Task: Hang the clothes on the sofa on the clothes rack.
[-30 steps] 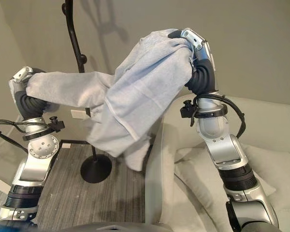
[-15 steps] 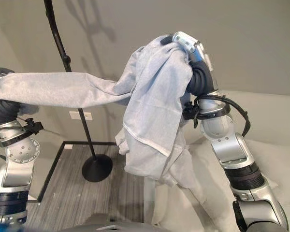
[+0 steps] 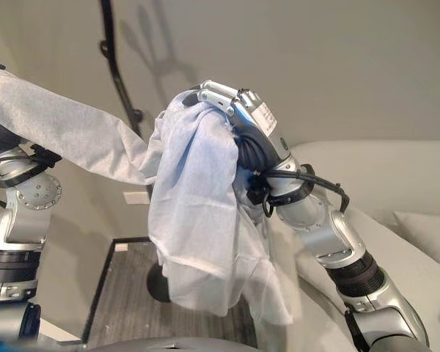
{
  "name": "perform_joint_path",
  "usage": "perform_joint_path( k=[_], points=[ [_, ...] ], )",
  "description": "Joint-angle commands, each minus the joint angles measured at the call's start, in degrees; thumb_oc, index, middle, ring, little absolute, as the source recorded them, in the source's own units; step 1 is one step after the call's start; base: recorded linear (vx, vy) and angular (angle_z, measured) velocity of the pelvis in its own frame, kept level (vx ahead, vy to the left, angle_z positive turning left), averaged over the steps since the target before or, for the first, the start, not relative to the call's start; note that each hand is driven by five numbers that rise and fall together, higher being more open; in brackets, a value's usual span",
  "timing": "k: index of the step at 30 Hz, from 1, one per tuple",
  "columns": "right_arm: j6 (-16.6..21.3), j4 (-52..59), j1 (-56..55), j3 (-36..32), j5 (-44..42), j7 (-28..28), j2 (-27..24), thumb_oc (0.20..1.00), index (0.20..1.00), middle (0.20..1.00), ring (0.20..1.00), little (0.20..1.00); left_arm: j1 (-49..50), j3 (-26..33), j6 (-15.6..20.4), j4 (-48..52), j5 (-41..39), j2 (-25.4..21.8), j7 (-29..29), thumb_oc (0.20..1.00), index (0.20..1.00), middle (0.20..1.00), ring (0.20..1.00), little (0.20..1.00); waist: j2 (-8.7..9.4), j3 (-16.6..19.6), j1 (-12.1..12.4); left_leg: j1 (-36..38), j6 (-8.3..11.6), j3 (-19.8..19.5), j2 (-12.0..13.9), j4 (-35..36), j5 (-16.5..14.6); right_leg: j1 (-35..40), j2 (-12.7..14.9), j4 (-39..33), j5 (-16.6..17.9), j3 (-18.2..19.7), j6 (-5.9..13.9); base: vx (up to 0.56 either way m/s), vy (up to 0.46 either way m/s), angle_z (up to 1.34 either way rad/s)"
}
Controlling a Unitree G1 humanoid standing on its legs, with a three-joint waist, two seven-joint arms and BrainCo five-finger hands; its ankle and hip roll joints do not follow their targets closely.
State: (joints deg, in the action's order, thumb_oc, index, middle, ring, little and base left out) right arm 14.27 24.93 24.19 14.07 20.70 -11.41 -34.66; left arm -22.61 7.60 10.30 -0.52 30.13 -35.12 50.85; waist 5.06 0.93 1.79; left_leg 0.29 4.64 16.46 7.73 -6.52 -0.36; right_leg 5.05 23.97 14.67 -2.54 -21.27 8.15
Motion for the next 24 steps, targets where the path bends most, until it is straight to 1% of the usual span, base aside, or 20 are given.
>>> perform_joint_path(
  k=[1, 2, 3, 4, 5, 6, 7, 8, 9, 10, 11, 12, 13, 14, 16, 18, 19, 20, 23, 24],
  points=[
    [-3.7, -1.4, 3.7, -7.5, 6.9, -8.7, 0.6, 0.200, 0.200, 0.200, 0.200, 0.200, -0.9, 0.8, -0.6, 2.7, 1.4, -3.2, 1.4, 0.200, 0.200, 0.200, 0.200, 0.200, -0.21, 0.4, 0.6, -0.2, -2.52, 0.9, 1.0, 0.5, -1.9, 2.7, 2.9, 5.3, 9.1, 1.1, 1.63, 0.22, 0.413, 0.14],
    [-4.7, -1.9, 4.0, -8.2, 8.1, -9.8, 1.1, 0.200, 0.200, 0.200, 0.200, 0.200, -0.4, 1.0, -0.8, 2.7, 1.1, -3.0, 1.7, 0.200, 0.200, 0.200, 0.200, 0.200, -0.68, 0.4, 0.4, 1.2, -3.15, 0.1, -0.1, 1.0, -3.4, 1.9, 3.4, 8.4, 10.2, 1.7, 1.82, 0.22, 0.446, 0.15],
    [-5.7, -2.3, 4.6, -8.6, 9.2, -11.1, 1.8, 0.200, 0.200, 0.200, 0.200, 0.200, 0.5, 1.4, -1.3, 3.0, 0.9, -3.0, 1.9, 0.200, 0.200, 0.200, 0.200, 0.200, -0.95, 0.0, 0.5, 2.7, -4.77, 0.9, -1.6, 1.5, -4.7, 0.5, 4.9, 12.8, 11.2, 1.1, 2.16, 0.31, 0.533, -0.08],
    [-6.4, -3.3, 4.4, -10.1, 9.0, -13.2, 2.8, 0.200, 0.200, 0.200, 0.200, 0.200, 1.2, 0.9, -1.3, 3.1, 0.8, -3.0, 1.0, 0.200, 0.200, 0.200, 0.200, 0.200, -1.69, -0.5, -0.4, 4.9, -6.03, 1.2, -3.1, 2.4, -5.8, -2.6, 4.1, 17.6, 10.4, 0.4, 2.49, 0.19, 0.401, -0.07],
    [-6.5, -3.3, 4.3, -10.1, 8.9, -13.4, 2.8, 0.200, 0.200, 0.200, 0.200, 0.200, 1.2, 0.9, -1.2, 3.1, 0.8, -3.0, 0.9, 0.200, 0.200, 0.200, 0.200, 0.200, -1.62, -0.5, -0.4, 5.1, -6.05, 1.2, -3.1, 2.7, -5.8, -2.9, 4.2, 18.2, 10.1, 0.6, 2.42, 0.21, 0.295, -0.24],
    [-7.3, -3.8, 4.3, -11.1, 9.1, -14.2, 2.6, 0.200, 0.200, 0.200, 0.200, 0.200, 1.5, 0.7, -1.1, 2.4, 0.0, -2.9, 0.6, 0.200, 0.200, 0.200, 0.200, 0.200, -1.86, -0.6, -1.0, 6.5, -6.13, 0.7, -3.5, 4.1, -5.7, -5.3, 1.7, 18.1, 7.4, 1.4, 1.51, 0.13, 0.084, -0.10],
    [-8.1, -4.9, 5.0, -12.1, 9.4, -15.5, 1.9, 0.200, 0.200, 0.200, 0.200, 0.200, 1.6, 0.8, -0.9, 1.7, -0.6, -2.8, 0.5, 0.200, 0.200, 0.200, 0.200, 0.200, -2.02, -0.7, -1.4, 7.5, -5.92, 0.2, -3.7, 5.4, -5.3, -7.0, -0.5, 16.3, 5.5, 2.3, 1.12, 0.12, 0.110, -0.02],
    [-8.7, -6.4, 6.2, -13.0, 9.2, -16.9, 1.0, 0.200, 0.200, 0.200, 0.200, 0.200, 1.6, 0.9, -1.1, 0.9, -0.8, -2.8, 0.3, 0.200, 0.200, 0.200, 0.200, 0.200, -2.19, -0.9, -1.5, 8.0, -5.90, 1.0, -3.9, 6.6, -4.1, -8.4, -2.2, 13.1, 5.1, 1.5, 0.02, 0.21, 0.000, -0.14],
    [-9.5, -10.3, 9.8, -13.7, 7.6, -19.2, -2.1, 0.200, 0.200, 0.200, 0.200, 0.200, 0.4, 0.0, -1.1, -0.8, -1.1, -3.5, 0.0, 0.200, 0.200, 0.200, 0.200, 0.200, -1.90, -0.5, -2.0, 10.0, -4.42, -1.0, -4.2, 8.7, -4.5, -10.7, -5.8, 1.2, 3.8, 2.3, 0.90, 0.17, -0.036, -0.24],
    [-9.3, -11.2, 10.5, -13.4, 7.3, -19.7, -2.4, 0.200, 0.200, 0.200, 0.200, 0.200, -0.1, -0.2, -1.0, -1.2, -1.3, -3.6, 0.1, 0.200, 0.200, 0.200, 0.200, 0.200, -2.24, -0.5, -1.9, 10.1, -4.21, -1.0, -3.9, 9.1, -4.4, -10.0, -6.5, -0.3, 4.2, 2.0, 0.87, 0.16, -0.111, -0.20],
    [-10.8, -14.8, 11.6, -13.0, 10.8, -22.3, -6.1, 0.200, 0.200, 0.200, 0.200, 0.200, -1.2, -1.3, -3.4, -2.0, 3.1, -5.2, 1.4, 0.200, 0.200, 0.200, 0.200, 0.200, -1.41, -0.6, -2.3, 9.7, -3.71, -0.8, -3.9, 9.0, -4.0, -9.8, -7.7, -5.5, 4.3, 2.1, 0.64, 0.04, -0.094, 0.06],
    [-10.3, -15.7, 12.2, -13.7, 7.5, -22.6, -6.2, 0.200, 0.200, 0.200, 0.200, 0.200, -1.9, -1.4, -3.6, -3.6, 1.8, -5.0, 1.6, 0.200, 0.200, 0.200, 0.200, 0.200, -1.25, -0.7, -2.8, 9.9, -3.25, -1.1, -3.3, 9.1, -4.0, -8.3, -8.7, -8.3, 6.1, 3.4, 1.43, 0.06, -0.108, 0.41],
    [-10.0, -15.6, 13.0, -12.0, 5.4, -19.8, -6.4, 0.200, 0.200, 0.200, 0.200, 0.200, -3.3, -2.1, -3.0, -5.2, -0.5, -5.1, -0.6, 0.200, 0.200, 0.200, 0.200, 0.200, -0.52, 0.0, -2.8, 10.4, -3.13, -0.6, -3.2, 9.7, -4.2, -6.8, -10.0, -10.7, 5.9, 4.8, 1.20, 0.13, -0.083, 0.56],
    [-9.6, -17.0, 14.0, -12.3, 3.9, -19.7, -7.2, 0.200, 0.200, 0.200, 0.200, 0.200, -4.1, -2.0, -2.9, -6.4, -0.7, -5.2, -0.9, 0.200, 0.200, 0.200, 0.200, 0.200, -0.13, 0.6, -2.6, 10.4, -2.74, -0.3, -2.8, 9.9, -4.0, -6.0, -10.9, -12.0, 5.7, 5.1, 0.97, 0.18, -0.091, 0.56],
    [-6.8, -21.5, 16.8, -10.3, -1.5, -18.5, -11.3, 0.200, 0.200, 0.200, 0.200, 0.200, -4.9, -3.2, -2.0, -10.0, -2.7, -6.1, -1.9, 0.200, 0.200, 0.200, 0.200, 0.200, 0.49, 2.9, -1.6, 10.3, -1.32, -0.2, -1.2, 9.2, -3.4, -3.8, -12.7, -15.2, 5.9, 3.5, 0.84, 0.25, -0.160, 0.11],
    [-5.5, -23.0, 17.7, -8.7, -3.3, -17.3, -12.6, 0.200, 0.200, 0.200, 0.200, 0.200, -5.9, -4.1, -1.7, -11.4, -3.4, -6.8, -2.6, 0.200, 0.200, 0.200, 0.200, 0.200, 0.68, 3.3, -1.5, 10.0, -0.73, -0.6, -0.5, 9.0, -3.2, -2.9, -13.6, -16.8, 6.1, 3.3, 0.70, 0.17, -0.134, 0.02],
    [-4.6, -24.9, 18.2, -6.7, -4.8, -15.3, -15.2, 0.200, 0.200, 0.200, 0.200, 0.200, -6.6, -5.0, -2.0, -13.7, -4.3, -8.3, -3.7, 0.200, 0.200, 0.200, 0.200, 0.200, 1.16, 4.1, -1.5, 10.3, 0.10, -0.7, 0.7, 9.2, -2.9, -1.8, -14.6, -18.2, 6.2, 3.3, 0.65, 0.12, -0.088, 0.21],
    [-4.5, -25.2, 18.4, -6.6, -4.9, -15.3, -15.3, 0.200, 0.200, 0.200, 0.200, 0.200, -6.7, -5.1, -1.9, -13.9, -4.3, -8.3, -3.7, 0.200, 0.200, 0.200, 0.200, 0.200, 1.09, 4.1, -1.5, 10.3, 0.16, -0.7, 0.8, 9.3, -2.9, -1.7, -14.7, -18.4, 6.2, 3.3, 0.61, 0.15, -0.115, 0.26],
    [-4.0, -29.4, 20.7, -3.6, -6.7, -14.2, -17.6, 0.200, 0.200, 0.200, 0.200, 0.200, -7.4, -5.4, -2.3, -16.7, -6.0, -10.7, -5.6, 0.200, 0.200, 0.200, 0.200, 0.200, 1.51, 4.6, -1.1, 11.0, 1.43, -0.5, 2.6, 9.5, -2.3, -0.6, -16.3, -19.3, 5.4, 3.0, 0.12, 0.12, -0.086, 0.14],
    [-3.9, -29.6, 20.9, -3.4, -6.7, -14.3, -17.6, 0.200, 0.200, 0.200, 0.200, 0.200, -7.4, -5.3, -2.3, -16.7, -6.0, -10.7, -5.6, 0.200, 0.200, 0.200, 0.200, 0.200, 1.45, 4.6, -1.1, 11.0, 1.48, -0.5, 2.7, 9.5, -2.3, -0.5, -16.3, -19.3, 5.4, 3.0, 0.09, 0.14, -0.100, 0.01]
  ],
)
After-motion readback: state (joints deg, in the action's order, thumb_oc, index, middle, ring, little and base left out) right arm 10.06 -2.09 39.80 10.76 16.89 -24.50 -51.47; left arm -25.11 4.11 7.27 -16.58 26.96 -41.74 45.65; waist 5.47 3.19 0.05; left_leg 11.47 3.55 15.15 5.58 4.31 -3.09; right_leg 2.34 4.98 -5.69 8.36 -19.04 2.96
